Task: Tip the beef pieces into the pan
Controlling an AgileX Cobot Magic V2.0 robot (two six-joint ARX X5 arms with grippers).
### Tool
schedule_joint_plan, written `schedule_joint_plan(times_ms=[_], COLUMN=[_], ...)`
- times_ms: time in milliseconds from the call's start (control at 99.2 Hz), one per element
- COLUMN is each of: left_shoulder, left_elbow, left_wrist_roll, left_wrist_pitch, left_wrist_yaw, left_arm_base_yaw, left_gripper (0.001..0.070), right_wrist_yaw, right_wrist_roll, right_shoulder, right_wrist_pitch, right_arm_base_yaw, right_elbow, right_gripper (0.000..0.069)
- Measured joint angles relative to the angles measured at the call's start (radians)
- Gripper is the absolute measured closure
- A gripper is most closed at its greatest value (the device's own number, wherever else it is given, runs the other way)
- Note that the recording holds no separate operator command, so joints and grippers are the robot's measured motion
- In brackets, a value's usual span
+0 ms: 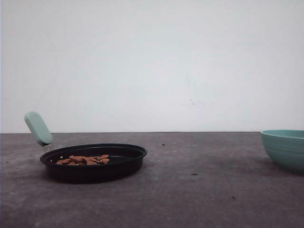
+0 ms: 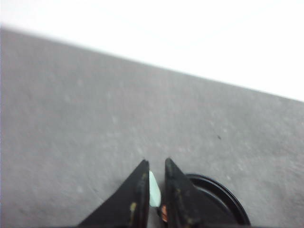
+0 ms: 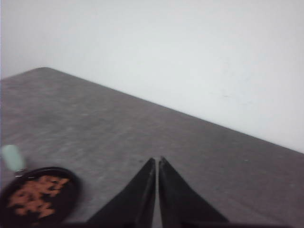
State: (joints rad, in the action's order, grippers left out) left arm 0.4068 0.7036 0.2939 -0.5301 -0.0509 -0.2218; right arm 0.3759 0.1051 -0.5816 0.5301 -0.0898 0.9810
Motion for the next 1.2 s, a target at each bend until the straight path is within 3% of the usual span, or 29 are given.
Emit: schedule_joint_plan(times_ms=[192,1099,1200], left_shoulder=[-0.083,-0.119,-0.119], left_elbow=[0.0,0.0,0.0], left_wrist_roll=[-0.025,-0.032,-0.032], left_wrist_pitch=[-0.066,-0.087,-0.087], left_wrist_yaw=[-0.005,-0.007,-0.007], left_arm_base_yaw=[0.0,0.001,0.001], left_gripper=[0.0687,0.0685,0.0685], right_wrist_yaw=[-0.041,-0.039,-0.149], right_wrist_roll=[0.004,0.004,0.011], right_shoulder=[0.072,0.071,0.089], right_wrist_pitch=[-0.06,-0.069,-0.017], right_arm_base_yaw=[0.0,0.0,-0.001], right_elbow=[-0.166,-0.167,-0.167], right_gripper=[0.0684,0.0684,0.0684])
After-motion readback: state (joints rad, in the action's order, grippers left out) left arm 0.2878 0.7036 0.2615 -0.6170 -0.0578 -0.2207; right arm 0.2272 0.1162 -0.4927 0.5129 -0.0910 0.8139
